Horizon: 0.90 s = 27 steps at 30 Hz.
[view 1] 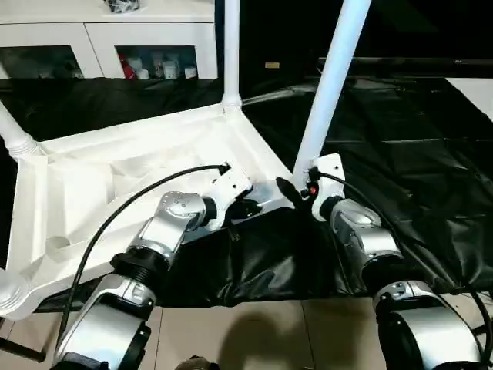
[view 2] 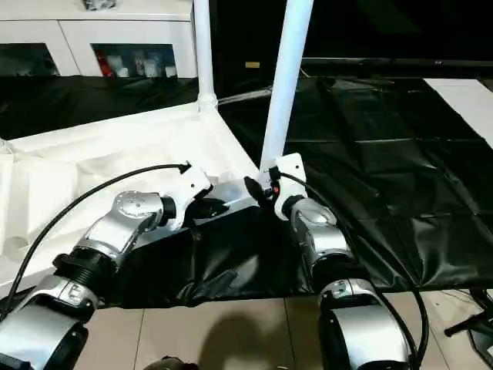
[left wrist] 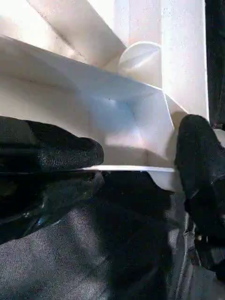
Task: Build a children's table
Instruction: Rotate leg to tighten
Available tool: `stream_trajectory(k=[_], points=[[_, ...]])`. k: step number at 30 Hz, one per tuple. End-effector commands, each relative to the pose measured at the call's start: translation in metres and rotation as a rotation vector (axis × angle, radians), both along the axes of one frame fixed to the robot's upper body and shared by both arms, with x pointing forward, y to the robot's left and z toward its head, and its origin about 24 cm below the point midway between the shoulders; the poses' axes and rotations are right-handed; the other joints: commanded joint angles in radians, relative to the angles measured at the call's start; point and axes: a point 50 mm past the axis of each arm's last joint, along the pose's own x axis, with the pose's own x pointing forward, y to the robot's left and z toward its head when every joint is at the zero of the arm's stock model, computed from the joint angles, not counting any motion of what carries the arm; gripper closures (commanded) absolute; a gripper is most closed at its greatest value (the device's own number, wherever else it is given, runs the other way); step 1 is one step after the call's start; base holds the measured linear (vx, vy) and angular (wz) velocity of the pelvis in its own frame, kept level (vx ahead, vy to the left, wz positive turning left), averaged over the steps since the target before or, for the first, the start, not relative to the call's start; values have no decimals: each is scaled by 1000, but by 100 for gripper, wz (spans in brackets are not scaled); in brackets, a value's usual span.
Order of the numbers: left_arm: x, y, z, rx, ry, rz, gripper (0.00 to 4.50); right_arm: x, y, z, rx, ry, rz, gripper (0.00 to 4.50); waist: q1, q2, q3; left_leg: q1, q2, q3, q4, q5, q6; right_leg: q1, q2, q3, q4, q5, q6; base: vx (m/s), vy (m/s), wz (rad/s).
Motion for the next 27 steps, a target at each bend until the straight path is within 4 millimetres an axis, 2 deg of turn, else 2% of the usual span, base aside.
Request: stream_trajectory(k=[1,4,7,8,9,11,14,17,21,22,27], points=[[-2,-12,8,-86,-41,-50,450,-15,38,-6,11,8,273,64,1,-7,-64,27,132,-72,-90,-217,-11,32,-131,83,-72,-164,-256,0,0,0],[-10,-5,7,-95,-20,-149,450,-23,31,-6,2,-15,408,64,7,-7,-62,21,135,-71,-89,-210,11,39,-133,82,-72,-168,-256,0,0,0],[-18,4,6,-90,13,-230,450,-32,23,-5,3,-26,534,64,5,-7,-62,22,136,-70,-90,-210,15,36,-130,81,-69,-176,-260,0,0,0],[-19,4,6,-89,14,-232,450,-33,23,-5,3,-27,538,64,9,-6,-62,22,138,-69,-89,-213,16,37,-130,80,-70,-183,-261,0,0,0],[-22,11,5,-79,32,-273,450,-39,16,-4,10,-23,626,64,11,-4,-61,23,139,-68,-90,-218,17,34,-126,80,-71,-190,-262,0,0,0],[-23,13,5,-79,39,-280,450,-40,14,-4,10,-19,647,64,15,-4,-60,25,139,-67,-91,-225,15,31,-125,80,-70,-194,-263,0,0,0],[-26,20,5,-73,71,-318,450,-47,7,-3,-6,0,739,96,27,-7,-60,29,139,-67,-92,-235,3,30,-129,82,-72,-221,-259,0,0,0],[-27,25,6,-73,86,-338,450,-53,2,-2,-11,19,806,113,28,-5,-60,29,140,-67,-94,-223,2,28,-125,81,-69,-206,-258,0,0,0],[-30,31,7,-69,116,-365,450,-61,-5,-3,-42,70,905,145,34,-9,-59,27,139,-68,-92,-224,2,30,-131,84,-74,-231,-253,0,0,0],[-30,31,7,-69,116,-365,450,-61,-5,-3,-42,70,905,168,36,-10,-60,26,138,-68,-91,-219,5,30,-132,84,-73,-234,-252,0,0,0],[-32,35,7,-64,138,-384,450,-67,-9,-4,-58,106,958,198,38,-9,-60,30,141,-69,-94,-223,-5,27,-129,82,-73,-238,-249,0,0,0]])
